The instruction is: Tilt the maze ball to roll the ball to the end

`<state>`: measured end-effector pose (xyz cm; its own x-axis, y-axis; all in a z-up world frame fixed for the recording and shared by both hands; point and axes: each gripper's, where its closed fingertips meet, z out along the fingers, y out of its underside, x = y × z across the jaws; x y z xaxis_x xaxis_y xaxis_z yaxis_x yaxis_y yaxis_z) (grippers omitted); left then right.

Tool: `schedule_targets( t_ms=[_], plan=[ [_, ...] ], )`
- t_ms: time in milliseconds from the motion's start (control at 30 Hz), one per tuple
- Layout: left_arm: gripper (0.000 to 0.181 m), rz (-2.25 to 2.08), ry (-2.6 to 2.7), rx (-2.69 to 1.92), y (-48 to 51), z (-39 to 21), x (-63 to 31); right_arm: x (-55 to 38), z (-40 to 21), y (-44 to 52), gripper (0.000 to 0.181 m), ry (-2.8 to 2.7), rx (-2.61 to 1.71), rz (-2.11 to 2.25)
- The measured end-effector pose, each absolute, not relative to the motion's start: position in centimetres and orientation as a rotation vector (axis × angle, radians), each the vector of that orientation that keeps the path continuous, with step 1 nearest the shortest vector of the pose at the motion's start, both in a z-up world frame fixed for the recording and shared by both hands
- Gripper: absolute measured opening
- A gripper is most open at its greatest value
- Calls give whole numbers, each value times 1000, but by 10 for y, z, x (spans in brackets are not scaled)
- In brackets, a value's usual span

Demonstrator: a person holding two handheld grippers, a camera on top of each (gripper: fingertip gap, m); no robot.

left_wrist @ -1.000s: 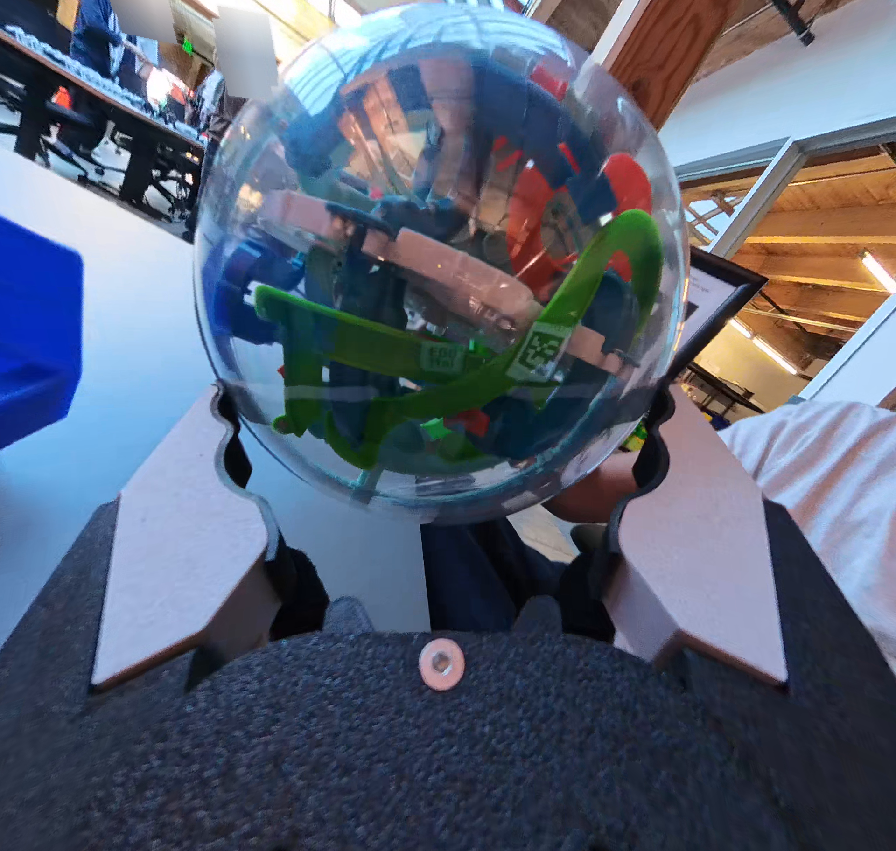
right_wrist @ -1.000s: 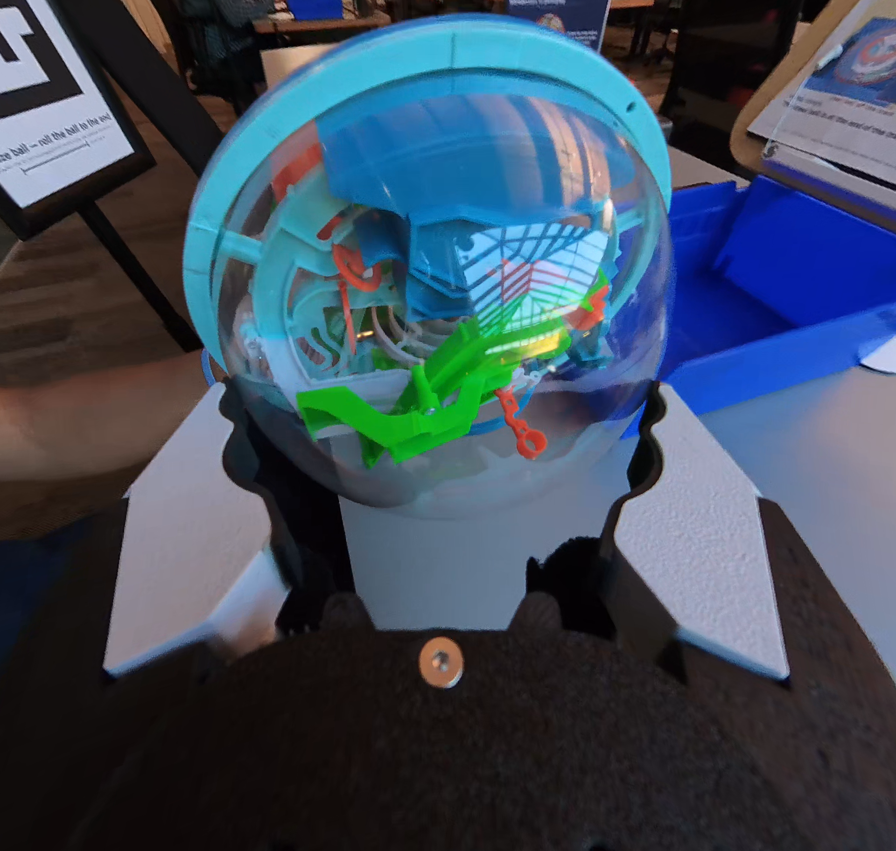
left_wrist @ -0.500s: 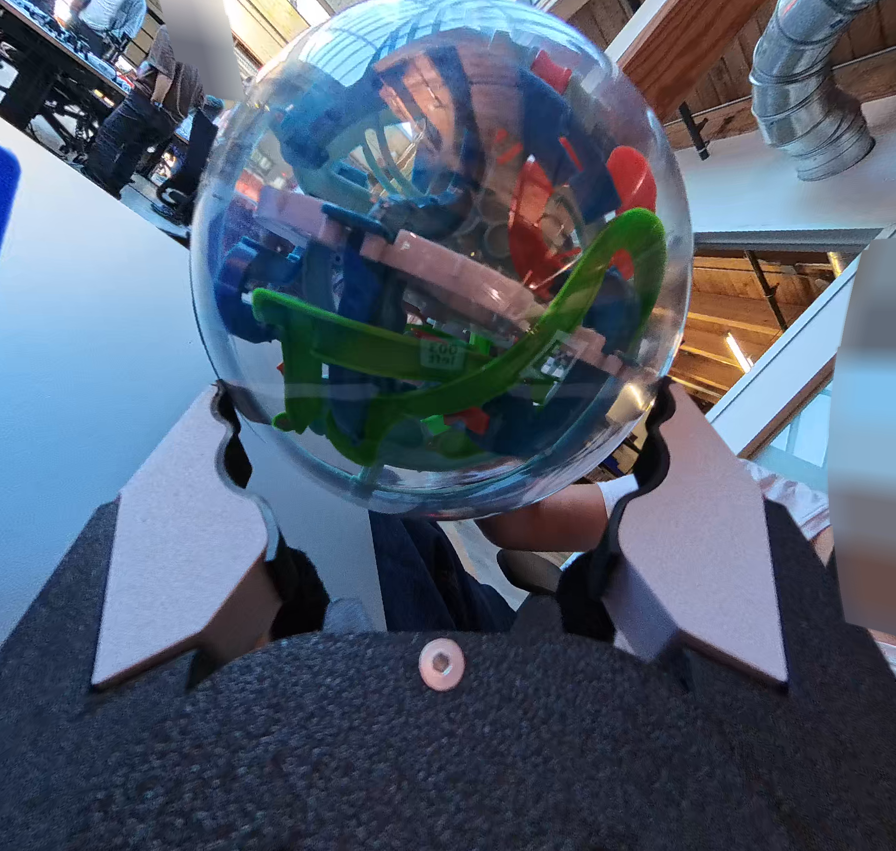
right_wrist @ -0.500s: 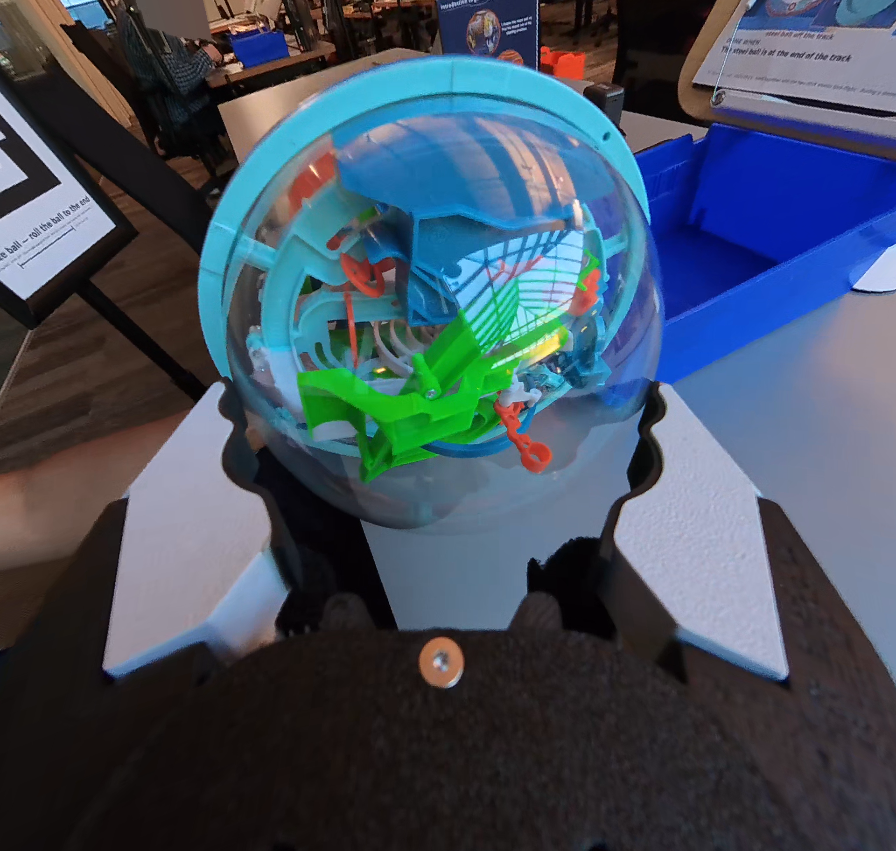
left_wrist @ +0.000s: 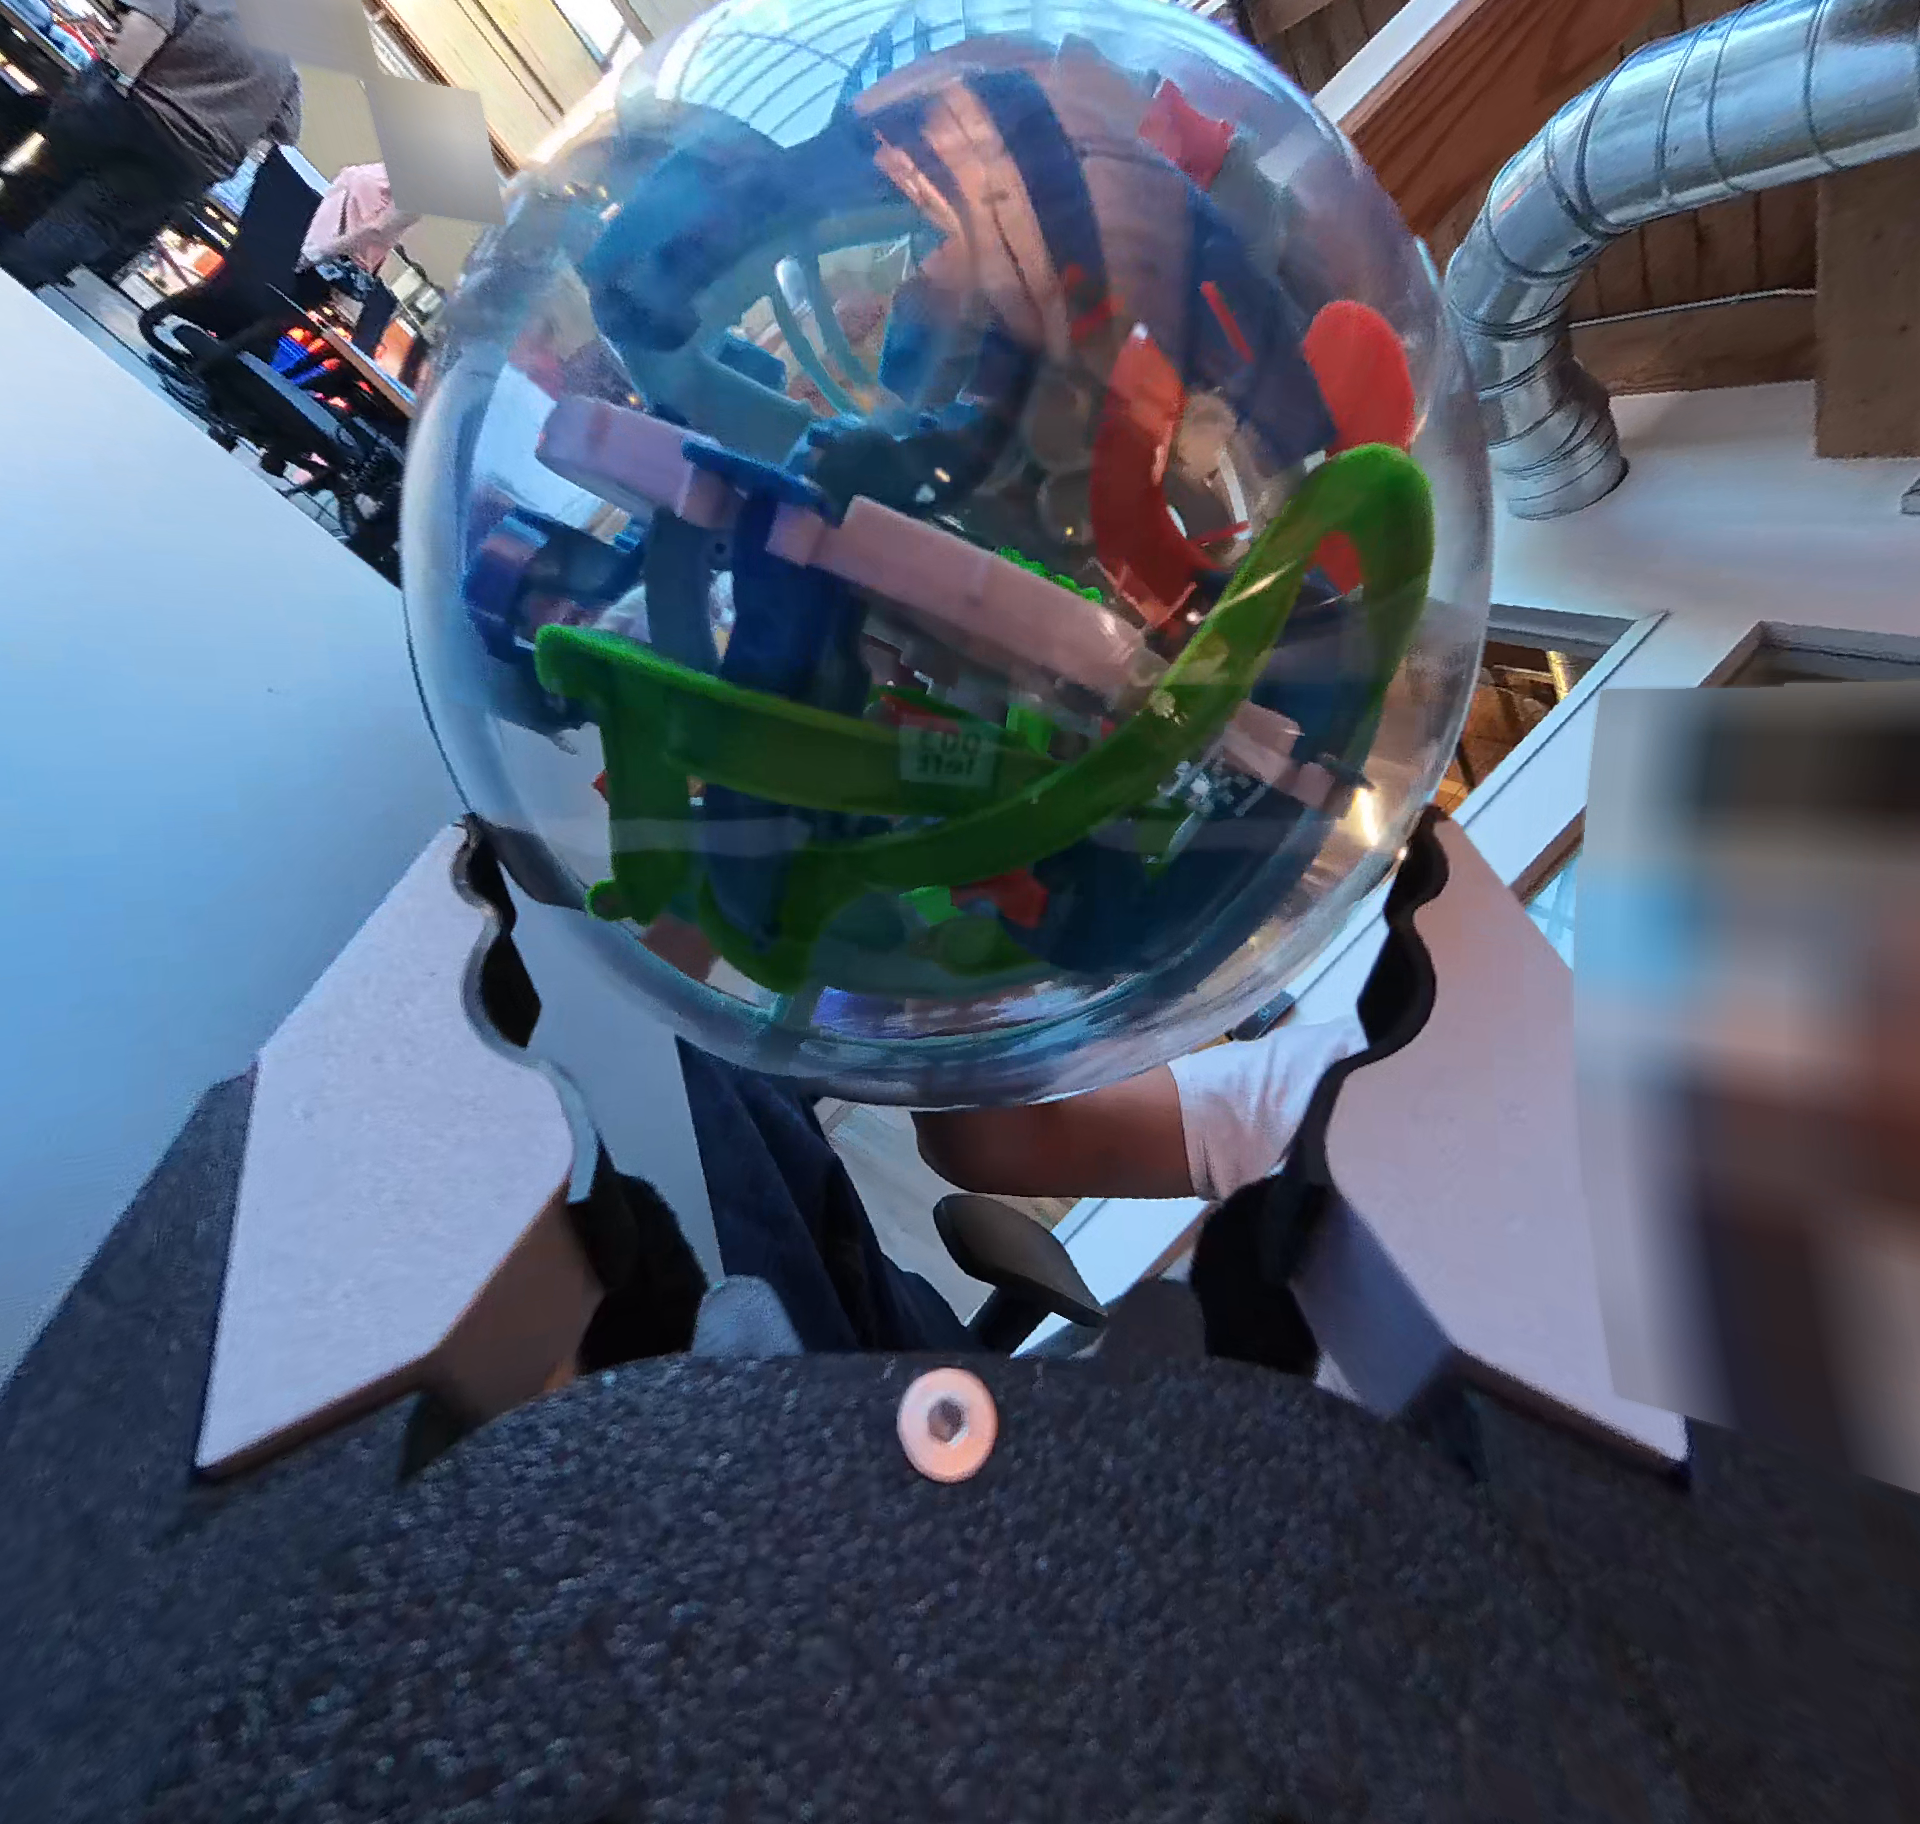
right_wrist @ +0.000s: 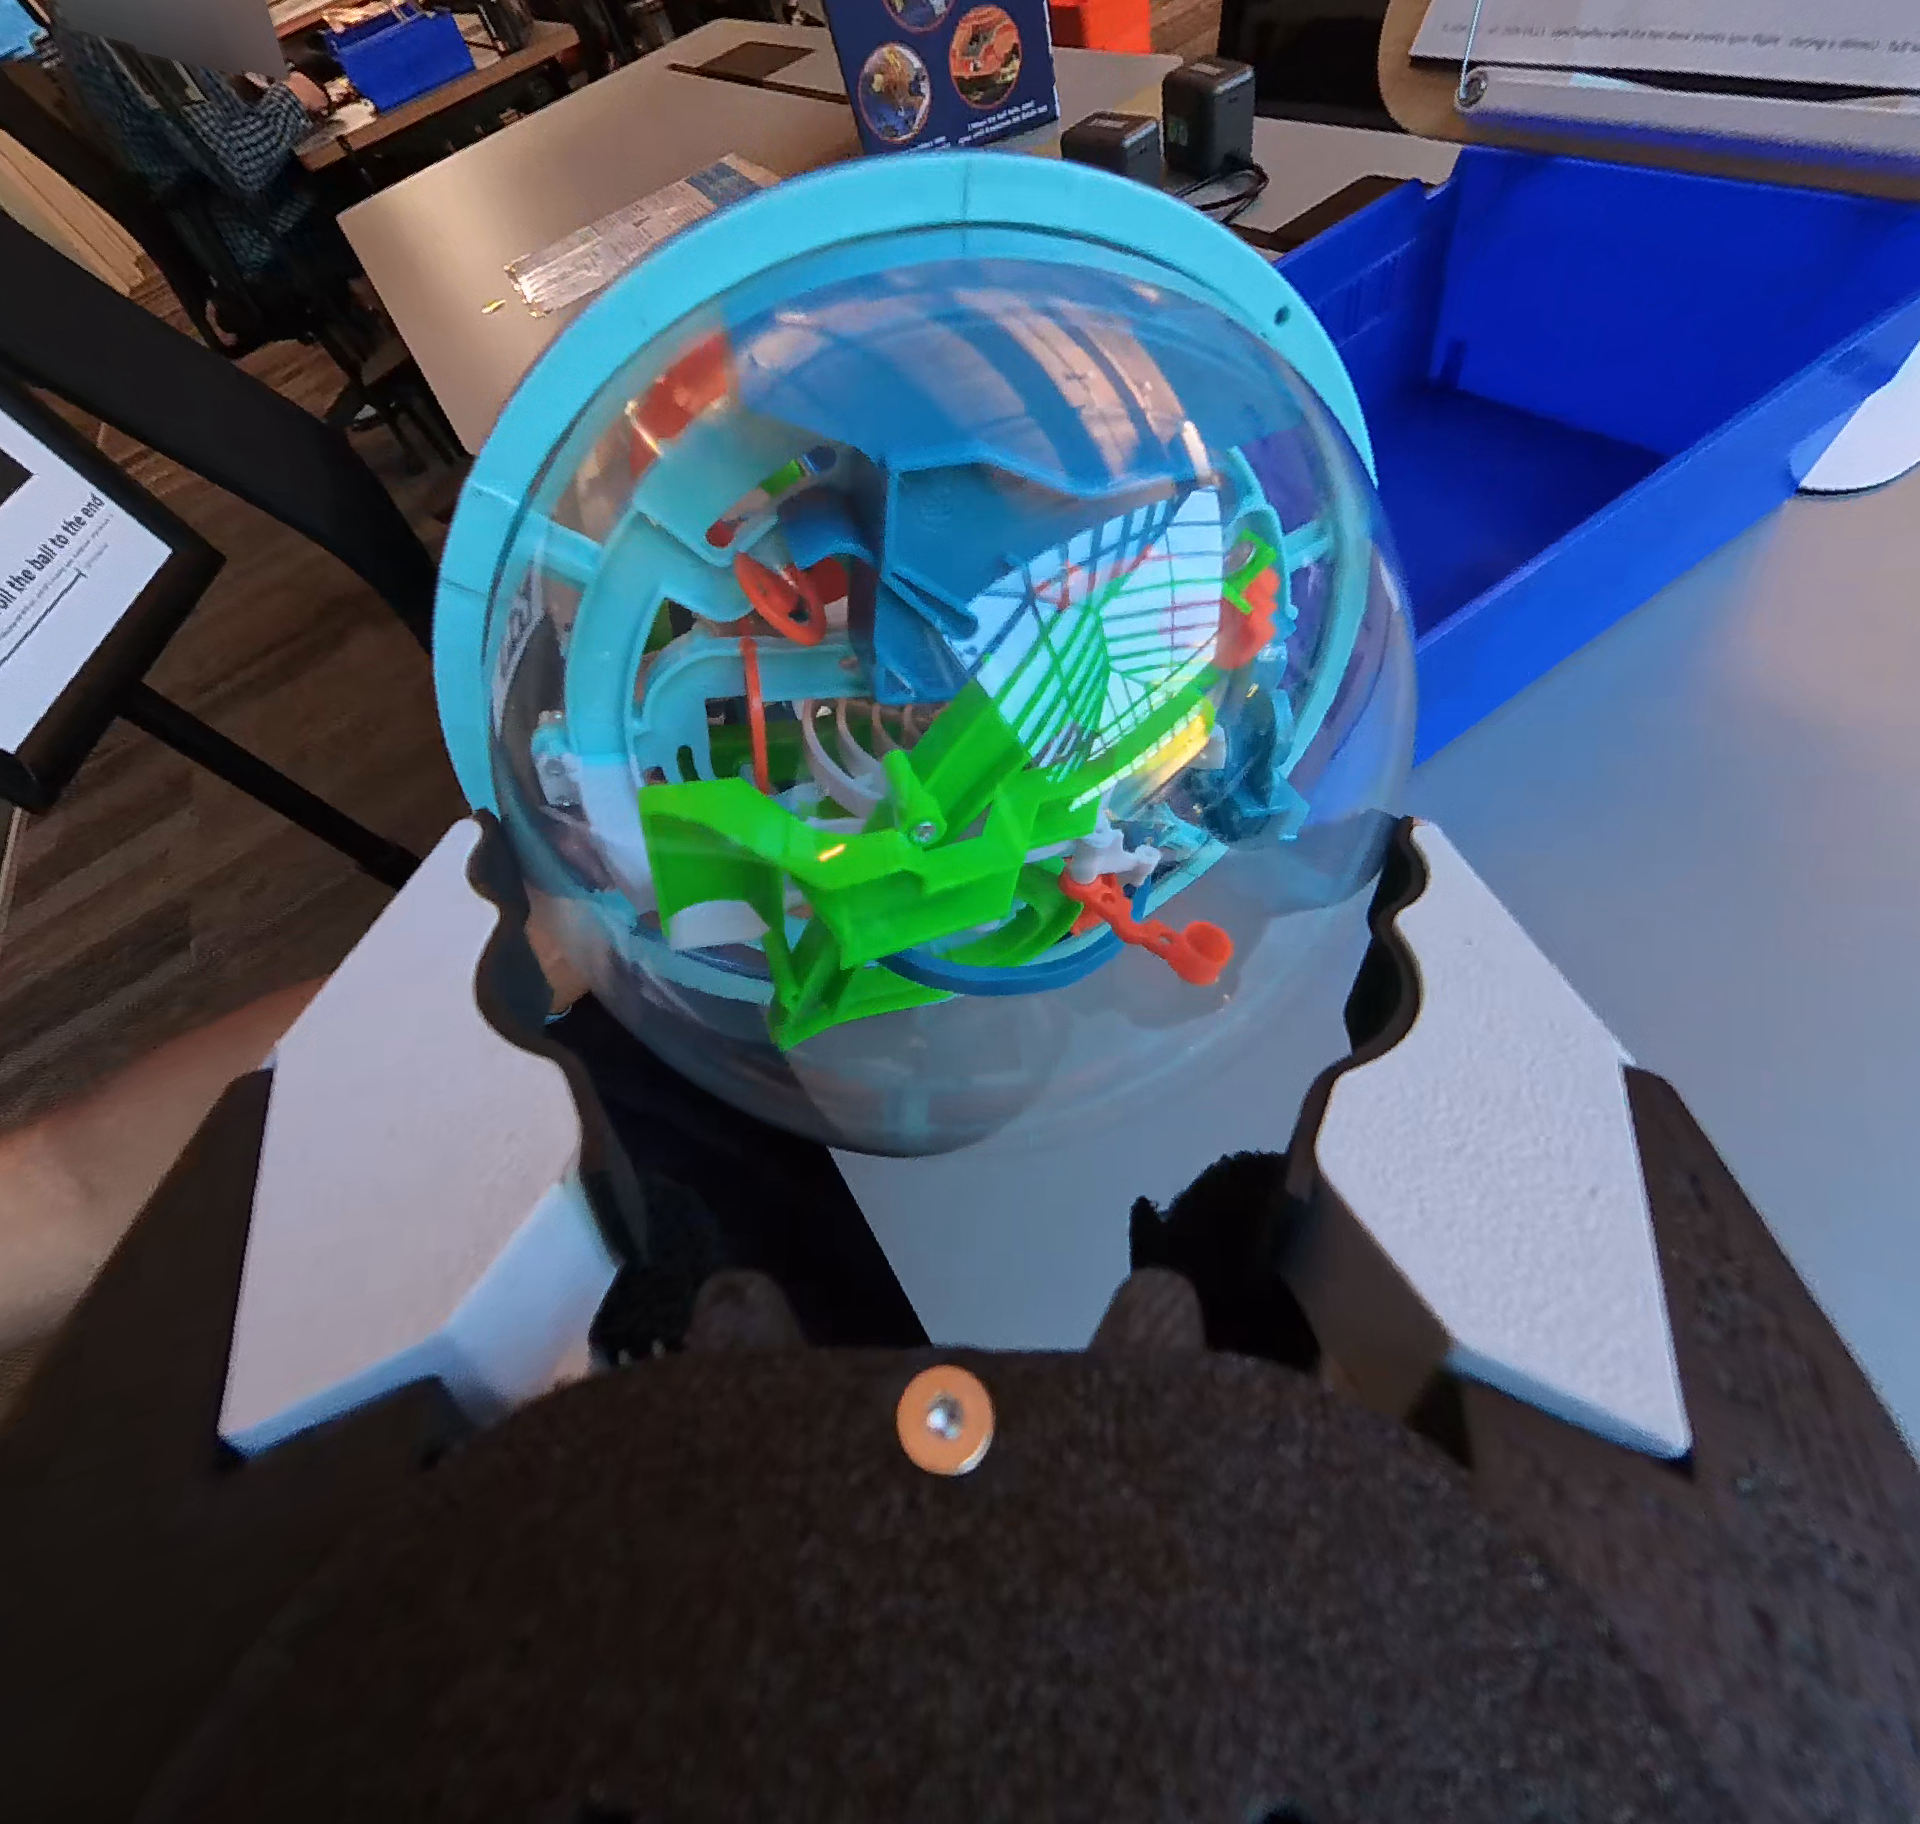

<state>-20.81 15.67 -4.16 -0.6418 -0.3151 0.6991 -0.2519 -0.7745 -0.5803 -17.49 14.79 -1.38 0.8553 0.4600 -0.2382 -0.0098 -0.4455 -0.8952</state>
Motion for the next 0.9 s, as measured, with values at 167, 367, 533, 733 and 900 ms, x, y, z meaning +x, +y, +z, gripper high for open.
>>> schedule_targets(
  t_ms=[167, 367, 533, 733, 900],
  plan=[
    [159, -2616, 1045, -1302, 156, -40, -210, -176, -12, 147, 154, -337, -1971, 551],
    [159, -2678, 1100, -1225, 144, -33, -215, -182, 5, 144, 155, -345, -1941, 519],
    [158, -2691, 1198, -1031, 126, -16, -228, -200, 33, 128, 155, -415, -1866, 406],
    [158, -2679, 1204, -737, 115, 8, -247, -230, 62, 113, 155, -534, -1792, 219],
    [158, -2696, 1199, -672, 113, 12, -255, -241, 69, 115, 155, -562, -1796, 193]
  ],
)
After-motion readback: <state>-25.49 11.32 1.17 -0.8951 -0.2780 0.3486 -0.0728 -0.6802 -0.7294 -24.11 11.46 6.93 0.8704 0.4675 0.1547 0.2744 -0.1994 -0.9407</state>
